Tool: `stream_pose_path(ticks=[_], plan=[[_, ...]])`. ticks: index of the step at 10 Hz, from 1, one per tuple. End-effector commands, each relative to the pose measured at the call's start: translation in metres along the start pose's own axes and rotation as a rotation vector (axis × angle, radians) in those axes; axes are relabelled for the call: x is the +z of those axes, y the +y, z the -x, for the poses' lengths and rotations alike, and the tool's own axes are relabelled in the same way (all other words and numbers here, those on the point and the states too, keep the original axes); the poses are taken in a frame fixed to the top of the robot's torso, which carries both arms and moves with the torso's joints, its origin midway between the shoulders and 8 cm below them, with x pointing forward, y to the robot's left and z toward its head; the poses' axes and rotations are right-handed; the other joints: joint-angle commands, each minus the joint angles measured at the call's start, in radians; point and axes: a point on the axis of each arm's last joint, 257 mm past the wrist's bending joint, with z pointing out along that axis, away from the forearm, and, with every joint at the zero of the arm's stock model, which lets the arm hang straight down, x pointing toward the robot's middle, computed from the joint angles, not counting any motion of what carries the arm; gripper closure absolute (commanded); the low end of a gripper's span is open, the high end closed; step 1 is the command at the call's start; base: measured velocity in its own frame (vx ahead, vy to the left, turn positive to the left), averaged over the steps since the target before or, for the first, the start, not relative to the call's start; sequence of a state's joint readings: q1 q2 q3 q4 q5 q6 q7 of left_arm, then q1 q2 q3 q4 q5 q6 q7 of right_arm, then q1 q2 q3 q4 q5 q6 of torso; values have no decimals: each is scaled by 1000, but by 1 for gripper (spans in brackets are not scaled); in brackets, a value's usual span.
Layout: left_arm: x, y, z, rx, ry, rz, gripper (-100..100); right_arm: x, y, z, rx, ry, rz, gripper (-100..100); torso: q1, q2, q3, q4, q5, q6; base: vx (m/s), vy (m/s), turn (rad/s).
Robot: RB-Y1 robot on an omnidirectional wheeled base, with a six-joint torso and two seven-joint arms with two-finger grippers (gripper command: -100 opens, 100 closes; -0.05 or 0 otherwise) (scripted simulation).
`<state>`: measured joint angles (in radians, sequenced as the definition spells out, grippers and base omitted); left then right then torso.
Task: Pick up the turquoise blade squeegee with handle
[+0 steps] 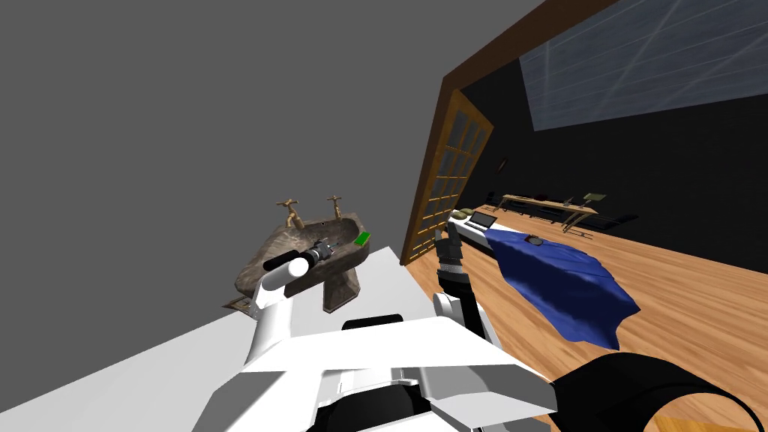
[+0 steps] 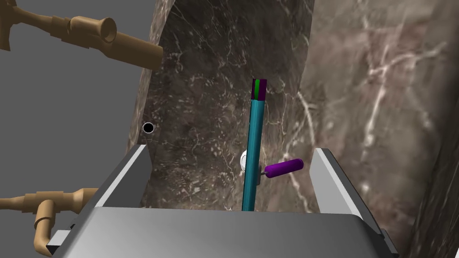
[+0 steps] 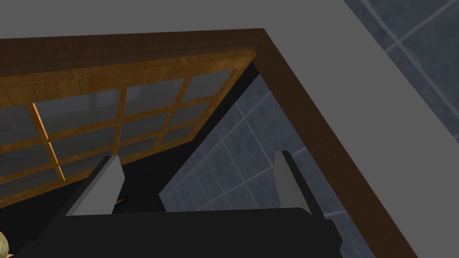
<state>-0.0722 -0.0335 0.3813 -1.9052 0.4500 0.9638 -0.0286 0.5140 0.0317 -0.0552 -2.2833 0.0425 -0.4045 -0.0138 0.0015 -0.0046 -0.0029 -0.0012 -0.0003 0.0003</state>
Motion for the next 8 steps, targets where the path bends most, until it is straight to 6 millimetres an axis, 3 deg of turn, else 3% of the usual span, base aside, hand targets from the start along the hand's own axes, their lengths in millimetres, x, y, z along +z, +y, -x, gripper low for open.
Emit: stream_pose_path(ticks=[1, 2, 3, 7, 8], plan=[[2, 2, -3, 7, 10, 4, -100, 0, 0, 0, 0, 0, 0, 0, 0, 0, 0, 0, 0, 0, 40, -21, 73], [1, 1, -2, 3, 6, 3, -100, 0, 0, 0, 0, 0, 0, 0, 0, 0, 0, 0, 0, 0, 19, -11, 15], [1, 2, -2, 6, 7, 3, 100, 0, 0, 0, 0, 0, 0, 0, 0, 1, 0, 0, 0, 0, 0, 0, 0], [1, 1, -2, 6, 7, 3, 100, 0, 0, 0, 0, 0, 0, 0, 1, 2, 1, 0, 0, 0, 0, 0, 0], [1, 1, -2, 6, 7, 3, 0, 0, 0, 0, 0, 0, 0, 0, 1, 2, 1, 0, 0, 0, 0, 0, 0]])
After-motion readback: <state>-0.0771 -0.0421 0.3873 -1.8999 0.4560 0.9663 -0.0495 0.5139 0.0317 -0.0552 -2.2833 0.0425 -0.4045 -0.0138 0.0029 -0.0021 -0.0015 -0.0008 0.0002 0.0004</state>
